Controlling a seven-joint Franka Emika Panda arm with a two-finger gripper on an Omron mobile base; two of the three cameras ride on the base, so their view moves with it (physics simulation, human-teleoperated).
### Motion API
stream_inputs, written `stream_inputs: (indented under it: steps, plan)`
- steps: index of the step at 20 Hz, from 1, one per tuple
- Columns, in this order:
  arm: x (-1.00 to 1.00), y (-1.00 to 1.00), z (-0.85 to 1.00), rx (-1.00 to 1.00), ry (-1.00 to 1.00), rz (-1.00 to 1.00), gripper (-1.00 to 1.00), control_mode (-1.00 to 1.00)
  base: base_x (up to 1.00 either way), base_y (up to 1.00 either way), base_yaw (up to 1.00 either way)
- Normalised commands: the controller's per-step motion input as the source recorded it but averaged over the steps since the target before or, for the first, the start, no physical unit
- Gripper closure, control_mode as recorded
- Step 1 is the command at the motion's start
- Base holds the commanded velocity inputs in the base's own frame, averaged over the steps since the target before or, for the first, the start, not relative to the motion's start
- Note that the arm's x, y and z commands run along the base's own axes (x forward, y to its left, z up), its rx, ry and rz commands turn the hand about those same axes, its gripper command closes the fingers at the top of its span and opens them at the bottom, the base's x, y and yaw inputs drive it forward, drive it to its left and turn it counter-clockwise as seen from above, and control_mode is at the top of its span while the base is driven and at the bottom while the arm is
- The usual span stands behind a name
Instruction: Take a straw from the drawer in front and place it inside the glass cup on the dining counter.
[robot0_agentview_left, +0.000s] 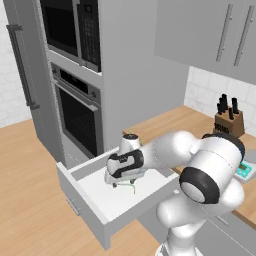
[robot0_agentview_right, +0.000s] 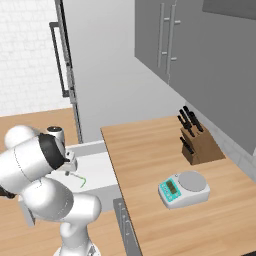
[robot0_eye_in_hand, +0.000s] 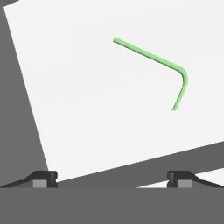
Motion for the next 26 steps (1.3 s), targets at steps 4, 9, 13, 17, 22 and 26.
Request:
stream_inputs:
  steps: [4, 9, 13, 17, 22, 26]
  plan:
    - [0.36, -0.61, 0.0, -0.07, 0.0, 0.0, -1.0, -1.0, 0.0, 0.0, 0.0]
    - [0.4, -0.35, -0.06, -0.07, 0.0, 0.02, -1.0, -1.0, 0.0, 0.0, 0.0]
    - [0.09, -0.06, -0.28, -0.07, 0.0, 0.03, -1.0, -1.0, 0.0, 0.0, 0.0]
    - [0.0, -0.01, -0.35, -0.06, -0.01, 0.01, -1.0, -1.0, 0.0, 0.0, 0.0]
    - [0.22, -0.09, -0.28, 0.0, -0.04, 0.0, -1.0, -1.0, 0.0, 0.0, 0.0]
    - [0.29, -0.1, -0.34, 0.0, -0.04, 0.0, -1.0, -1.0, 0.0, 0.0, 0.0]
